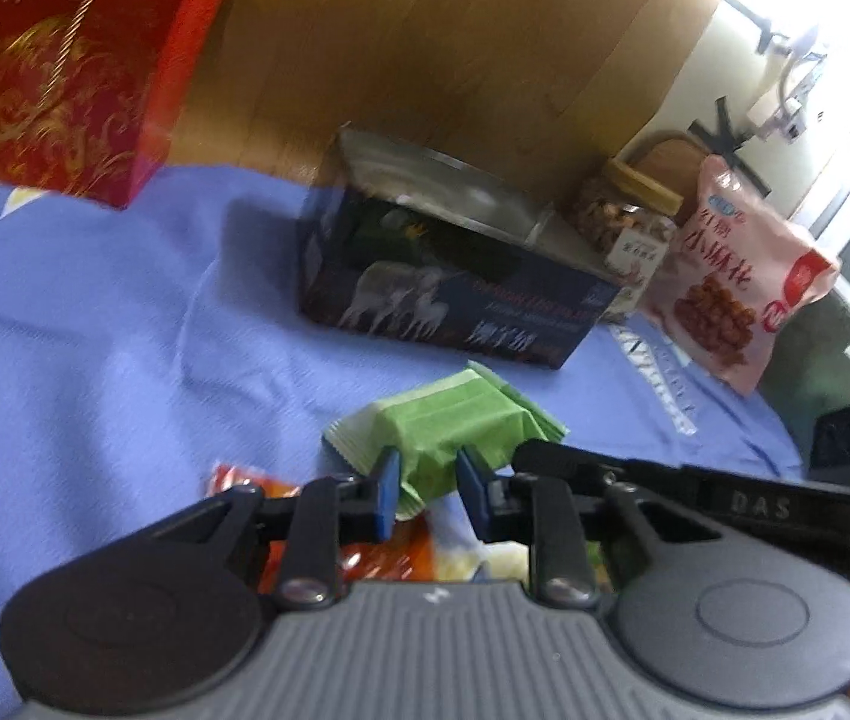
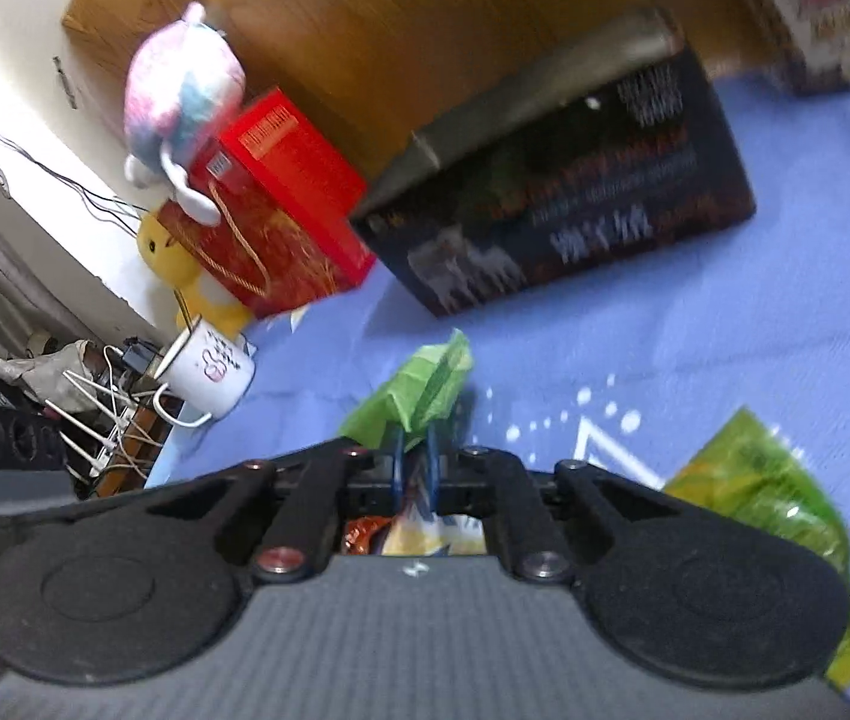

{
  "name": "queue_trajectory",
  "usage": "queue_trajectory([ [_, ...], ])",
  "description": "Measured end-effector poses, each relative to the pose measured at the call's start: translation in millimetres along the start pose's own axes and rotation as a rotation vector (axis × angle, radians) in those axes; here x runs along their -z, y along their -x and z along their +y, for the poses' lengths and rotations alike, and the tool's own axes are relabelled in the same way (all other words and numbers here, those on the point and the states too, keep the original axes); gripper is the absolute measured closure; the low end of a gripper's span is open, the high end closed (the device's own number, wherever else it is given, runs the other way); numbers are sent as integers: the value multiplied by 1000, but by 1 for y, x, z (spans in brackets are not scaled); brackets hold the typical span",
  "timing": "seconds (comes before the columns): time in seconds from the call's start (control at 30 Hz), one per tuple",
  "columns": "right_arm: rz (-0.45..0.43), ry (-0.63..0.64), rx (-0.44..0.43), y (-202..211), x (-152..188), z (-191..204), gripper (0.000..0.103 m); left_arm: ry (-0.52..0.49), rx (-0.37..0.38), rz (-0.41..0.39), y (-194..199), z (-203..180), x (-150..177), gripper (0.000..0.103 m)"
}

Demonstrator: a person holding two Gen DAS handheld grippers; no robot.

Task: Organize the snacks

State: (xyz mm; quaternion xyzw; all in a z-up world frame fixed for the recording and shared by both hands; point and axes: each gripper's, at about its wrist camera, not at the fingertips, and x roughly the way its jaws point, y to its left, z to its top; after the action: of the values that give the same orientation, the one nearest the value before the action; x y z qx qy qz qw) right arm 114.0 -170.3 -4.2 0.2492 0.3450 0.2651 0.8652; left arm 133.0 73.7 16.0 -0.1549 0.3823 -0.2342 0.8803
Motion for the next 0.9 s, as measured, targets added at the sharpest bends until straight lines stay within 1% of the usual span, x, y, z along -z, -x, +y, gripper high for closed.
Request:
queue_trajectory([
  [0.1, -63, 55, 31, 9, -9, 8, 93, -25, 33, -34, 2, -12, -12, 81],
  [0.2, -147, 98, 46, 18, -27, 13, 93, -56, 61, -82, 3, -25, -34, 81],
  [0.3, -216, 112, 46, 14, -53, 13, 94, -114, 51, -164, -2, -40, -66, 81],
  [0.37, -249, 128, 61, 5, -74, 10, 94, -132, 35, -192, -14, -45, -88, 81],
  [0.4, -250, 139, 79, -4, -83, 8, 90, -132, 14, -191, -25, -46, -98, 81],
  [0.43, -233, 143, 88, -14, -91, 4, 89, -129, 0, -185, -34, -45, -104, 82],
  [0.47, -204, 139, 85, -25, -97, 0, 86, -129, -28, -181, -42, -44, -108, 80],
  [0.5, -181, 133, 92, -33, -99, -3, 80, -131, -74, -178, -47, -43, -109, 80],
  [0.53, -173, 136, 110, -37, -99, -4, 78, -131, -96, -182, -46, -41, -108, 80],
  [0.57, -177, 141, 119, -34, -98, -4, 78, -128, -92, -193, -42, -39, -105, 80],
  [0.63, -207, 125, 91, -20, -91, -7, 79, -109, -70, -217, -26, -31, -97, 78],
  [0.7, -214, 83, 44, -1, -81, -12, 78, -98, -55, -218, -8, -23, -84, 75],
  [0.77, -179, 61, 1, 13, -64, -16, 78, -98, -18, -181, 4, -17, -70, 71],
  [0.83, -116, 72, -38, 24, -41, -17, 76, -108, 40, -120, 15, -14, -49, 71],
  [0.9, -58, 103, -62, 35, -14, -13, 71, -120, 85, -51, 20, -15, -28, 70],
])
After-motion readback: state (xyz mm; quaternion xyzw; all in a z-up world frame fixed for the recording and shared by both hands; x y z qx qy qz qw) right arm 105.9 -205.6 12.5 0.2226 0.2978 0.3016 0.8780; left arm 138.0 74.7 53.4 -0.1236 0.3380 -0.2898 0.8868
